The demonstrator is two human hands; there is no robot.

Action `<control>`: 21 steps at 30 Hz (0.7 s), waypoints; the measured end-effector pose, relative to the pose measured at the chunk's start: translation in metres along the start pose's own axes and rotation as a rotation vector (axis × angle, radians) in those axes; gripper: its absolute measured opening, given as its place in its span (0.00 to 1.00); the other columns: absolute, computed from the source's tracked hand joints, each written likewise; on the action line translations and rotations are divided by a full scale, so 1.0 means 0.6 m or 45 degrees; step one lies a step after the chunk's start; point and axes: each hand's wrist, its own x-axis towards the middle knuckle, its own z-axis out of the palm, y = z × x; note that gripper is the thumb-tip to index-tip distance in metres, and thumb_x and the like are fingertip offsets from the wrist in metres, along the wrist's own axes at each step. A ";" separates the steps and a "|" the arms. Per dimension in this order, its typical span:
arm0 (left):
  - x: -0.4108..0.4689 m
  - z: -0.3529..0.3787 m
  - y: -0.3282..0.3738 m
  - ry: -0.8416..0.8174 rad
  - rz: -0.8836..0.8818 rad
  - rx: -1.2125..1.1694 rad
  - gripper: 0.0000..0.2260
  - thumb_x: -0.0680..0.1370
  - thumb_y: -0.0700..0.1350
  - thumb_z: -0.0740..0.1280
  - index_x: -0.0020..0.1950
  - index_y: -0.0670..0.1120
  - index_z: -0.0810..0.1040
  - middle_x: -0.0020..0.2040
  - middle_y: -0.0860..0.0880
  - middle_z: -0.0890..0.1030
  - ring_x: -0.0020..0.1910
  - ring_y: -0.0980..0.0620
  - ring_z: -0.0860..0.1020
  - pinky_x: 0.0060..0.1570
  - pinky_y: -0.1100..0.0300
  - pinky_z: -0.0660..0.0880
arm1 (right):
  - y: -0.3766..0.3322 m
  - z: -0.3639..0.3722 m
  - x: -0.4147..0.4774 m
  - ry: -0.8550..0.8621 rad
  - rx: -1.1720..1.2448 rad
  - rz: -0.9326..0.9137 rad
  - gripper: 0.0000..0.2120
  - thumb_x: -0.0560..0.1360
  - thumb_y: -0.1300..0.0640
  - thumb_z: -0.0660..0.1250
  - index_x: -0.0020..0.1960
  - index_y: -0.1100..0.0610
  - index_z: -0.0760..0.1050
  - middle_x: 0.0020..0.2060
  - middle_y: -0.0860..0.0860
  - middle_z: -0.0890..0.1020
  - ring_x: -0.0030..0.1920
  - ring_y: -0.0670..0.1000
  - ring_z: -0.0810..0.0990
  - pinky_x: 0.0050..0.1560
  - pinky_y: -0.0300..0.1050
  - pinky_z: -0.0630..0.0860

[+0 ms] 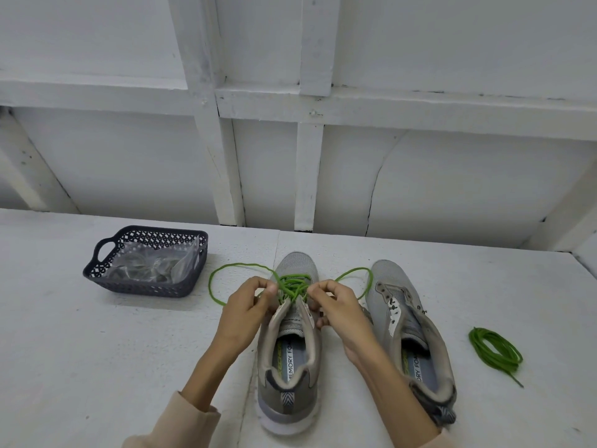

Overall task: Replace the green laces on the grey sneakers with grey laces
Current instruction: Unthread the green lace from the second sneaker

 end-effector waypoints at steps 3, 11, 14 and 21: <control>-0.004 0.001 0.000 -0.040 0.012 0.011 0.07 0.77 0.53 0.69 0.46 0.50 0.80 0.40 0.53 0.83 0.35 0.61 0.78 0.43 0.58 0.77 | 0.001 -0.004 -0.002 -0.036 -0.066 -0.026 0.04 0.74 0.61 0.71 0.45 0.61 0.79 0.32 0.52 0.78 0.30 0.48 0.73 0.30 0.38 0.72; 0.003 0.001 0.001 0.002 -0.040 -0.269 0.07 0.78 0.49 0.68 0.47 0.45 0.79 0.35 0.52 0.83 0.36 0.53 0.80 0.38 0.58 0.78 | 0.007 -0.007 -0.001 0.044 -0.021 -0.082 0.05 0.76 0.60 0.70 0.44 0.62 0.79 0.33 0.53 0.78 0.31 0.47 0.74 0.30 0.40 0.74; -0.001 0.004 -0.009 -0.069 0.038 -0.042 0.07 0.76 0.51 0.71 0.43 0.48 0.81 0.39 0.53 0.83 0.36 0.59 0.79 0.39 0.64 0.75 | 0.005 -0.008 0.000 -0.037 -0.093 -0.080 0.07 0.73 0.61 0.73 0.44 0.66 0.80 0.30 0.52 0.78 0.30 0.49 0.73 0.30 0.40 0.73; -0.001 0.003 -0.003 0.080 -0.056 -0.378 0.08 0.79 0.45 0.67 0.47 0.40 0.78 0.38 0.46 0.82 0.36 0.51 0.82 0.37 0.59 0.80 | 0.008 -0.012 0.002 0.098 0.050 -0.070 0.06 0.77 0.57 0.68 0.45 0.60 0.76 0.34 0.53 0.77 0.36 0.48 0.76 0.31 0.42 0.77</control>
